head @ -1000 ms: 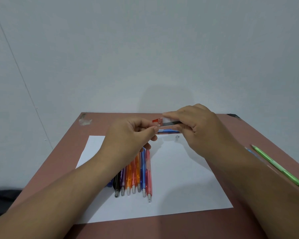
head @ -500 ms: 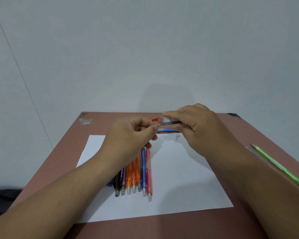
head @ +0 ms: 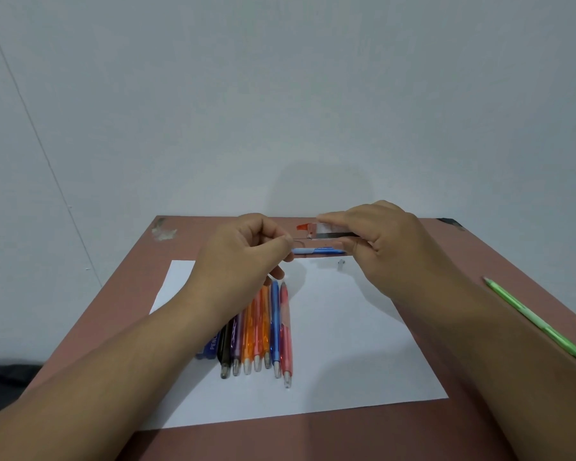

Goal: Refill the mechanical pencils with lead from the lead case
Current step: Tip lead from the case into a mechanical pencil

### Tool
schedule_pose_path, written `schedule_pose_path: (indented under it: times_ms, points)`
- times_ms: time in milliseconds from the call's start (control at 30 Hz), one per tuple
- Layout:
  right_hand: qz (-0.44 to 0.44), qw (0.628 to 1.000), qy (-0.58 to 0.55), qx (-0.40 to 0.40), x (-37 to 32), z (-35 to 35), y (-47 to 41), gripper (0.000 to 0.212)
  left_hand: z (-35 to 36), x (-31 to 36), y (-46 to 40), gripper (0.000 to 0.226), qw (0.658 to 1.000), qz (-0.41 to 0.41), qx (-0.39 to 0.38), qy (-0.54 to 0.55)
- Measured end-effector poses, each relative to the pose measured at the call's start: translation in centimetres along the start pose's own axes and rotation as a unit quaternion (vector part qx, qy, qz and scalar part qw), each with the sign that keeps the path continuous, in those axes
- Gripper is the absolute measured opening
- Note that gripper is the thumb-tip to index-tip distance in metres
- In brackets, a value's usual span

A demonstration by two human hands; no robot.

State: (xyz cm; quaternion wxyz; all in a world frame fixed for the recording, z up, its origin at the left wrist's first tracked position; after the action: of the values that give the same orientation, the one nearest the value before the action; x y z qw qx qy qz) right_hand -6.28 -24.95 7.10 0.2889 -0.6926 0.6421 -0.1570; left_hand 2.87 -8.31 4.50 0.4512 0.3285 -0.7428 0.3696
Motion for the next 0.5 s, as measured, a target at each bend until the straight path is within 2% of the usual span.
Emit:
schedule_pose_path:
  times_ms: [267, 500]
  points:
    - [0.054, 0.997, -0.048, 0.006, 0.5, -0.3, 0.0, 0.038, -0.9, 0.3, 0.0, 0.01, 0.999, 0.008, 0.033, 0.014]
    - [0.128, 0.989, -0.077, -0.019, 1.7, -0.2, 0.4, 0.037, -2.1, 0.4, -0.2, 0.011, 0.997, 0.021, 0.073, 0.024]
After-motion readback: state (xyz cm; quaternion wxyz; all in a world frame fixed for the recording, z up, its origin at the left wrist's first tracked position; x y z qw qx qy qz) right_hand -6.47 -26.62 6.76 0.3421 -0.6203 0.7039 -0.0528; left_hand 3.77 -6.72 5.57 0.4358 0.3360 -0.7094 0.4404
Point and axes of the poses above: each hand's wrist, its own y-axis away from the middle knuckle, its own z-axis out of the palm, x = y × z, the point moved 8 cm from there along -y, towards the middle knuckle, and after that the axes turned 2 degrees about -z, right-handed, at the moved point
